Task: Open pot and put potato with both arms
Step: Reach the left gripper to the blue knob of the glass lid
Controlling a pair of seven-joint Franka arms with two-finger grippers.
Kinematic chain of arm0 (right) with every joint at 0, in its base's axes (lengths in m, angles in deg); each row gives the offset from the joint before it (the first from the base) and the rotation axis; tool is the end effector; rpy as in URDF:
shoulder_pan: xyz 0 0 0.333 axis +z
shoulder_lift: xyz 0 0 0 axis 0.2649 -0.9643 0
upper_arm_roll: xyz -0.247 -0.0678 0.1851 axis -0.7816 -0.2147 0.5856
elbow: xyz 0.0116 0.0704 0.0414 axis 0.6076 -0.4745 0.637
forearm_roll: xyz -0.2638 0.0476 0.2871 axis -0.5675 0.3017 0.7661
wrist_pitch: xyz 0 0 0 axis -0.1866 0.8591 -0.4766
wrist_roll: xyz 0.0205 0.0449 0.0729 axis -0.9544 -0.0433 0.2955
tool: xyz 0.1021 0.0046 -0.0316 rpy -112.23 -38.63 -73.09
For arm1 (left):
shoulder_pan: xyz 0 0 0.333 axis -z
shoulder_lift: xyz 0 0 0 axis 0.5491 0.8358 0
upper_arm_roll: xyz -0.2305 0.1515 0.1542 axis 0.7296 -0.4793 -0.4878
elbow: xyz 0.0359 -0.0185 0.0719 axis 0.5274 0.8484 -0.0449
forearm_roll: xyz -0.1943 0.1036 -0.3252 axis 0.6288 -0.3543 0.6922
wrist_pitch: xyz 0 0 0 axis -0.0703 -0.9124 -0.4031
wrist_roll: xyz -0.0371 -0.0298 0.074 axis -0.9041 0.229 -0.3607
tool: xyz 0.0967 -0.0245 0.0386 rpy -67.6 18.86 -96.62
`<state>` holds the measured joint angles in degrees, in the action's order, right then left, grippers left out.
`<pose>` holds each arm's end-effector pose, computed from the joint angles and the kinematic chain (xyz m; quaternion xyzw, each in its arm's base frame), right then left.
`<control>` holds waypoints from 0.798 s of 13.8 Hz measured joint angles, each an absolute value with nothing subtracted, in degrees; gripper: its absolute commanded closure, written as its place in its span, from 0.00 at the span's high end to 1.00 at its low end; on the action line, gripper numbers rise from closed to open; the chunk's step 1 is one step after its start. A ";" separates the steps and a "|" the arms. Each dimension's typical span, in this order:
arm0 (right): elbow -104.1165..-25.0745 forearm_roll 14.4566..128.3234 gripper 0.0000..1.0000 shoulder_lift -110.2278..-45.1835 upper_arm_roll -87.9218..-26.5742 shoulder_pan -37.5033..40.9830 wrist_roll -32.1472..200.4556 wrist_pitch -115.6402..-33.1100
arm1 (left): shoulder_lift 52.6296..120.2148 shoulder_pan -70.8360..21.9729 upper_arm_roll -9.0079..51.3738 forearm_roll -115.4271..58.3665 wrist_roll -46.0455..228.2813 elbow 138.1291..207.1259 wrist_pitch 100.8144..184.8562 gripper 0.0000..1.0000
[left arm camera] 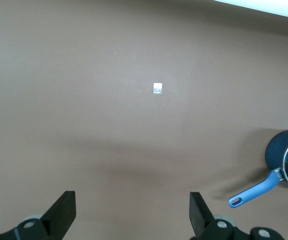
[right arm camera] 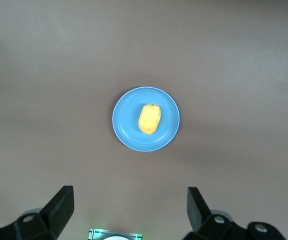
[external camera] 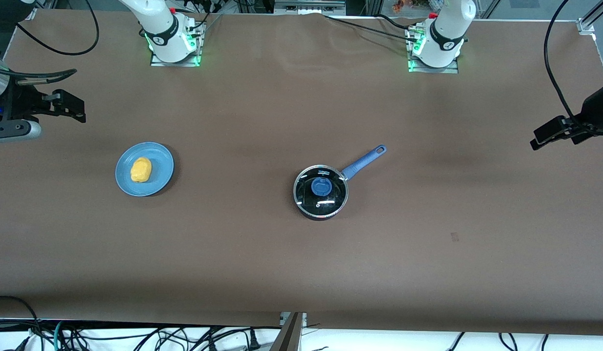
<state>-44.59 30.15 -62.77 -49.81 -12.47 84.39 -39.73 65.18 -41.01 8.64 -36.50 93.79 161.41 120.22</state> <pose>0.5826 0.0390 0.6171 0.9941 0.0843 -0.0581 0.0346 0.5842 0.0211 0.6019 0.9950 0.0977 0.0132 0.0136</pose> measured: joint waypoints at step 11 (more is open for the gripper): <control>-44.58 30.16 1.00 -62.77 -49.34 -12.20 84.37 -39.81 | 65.63 -40.91 13.44 -36.48 100.39 161.38 118.92 1.00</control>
<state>-44.58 30.16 -62.77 -49.34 -12.20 84.37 -39.81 65.63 -40.91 13.44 -36.48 100.39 161.38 118.92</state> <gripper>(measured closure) 0.000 0.000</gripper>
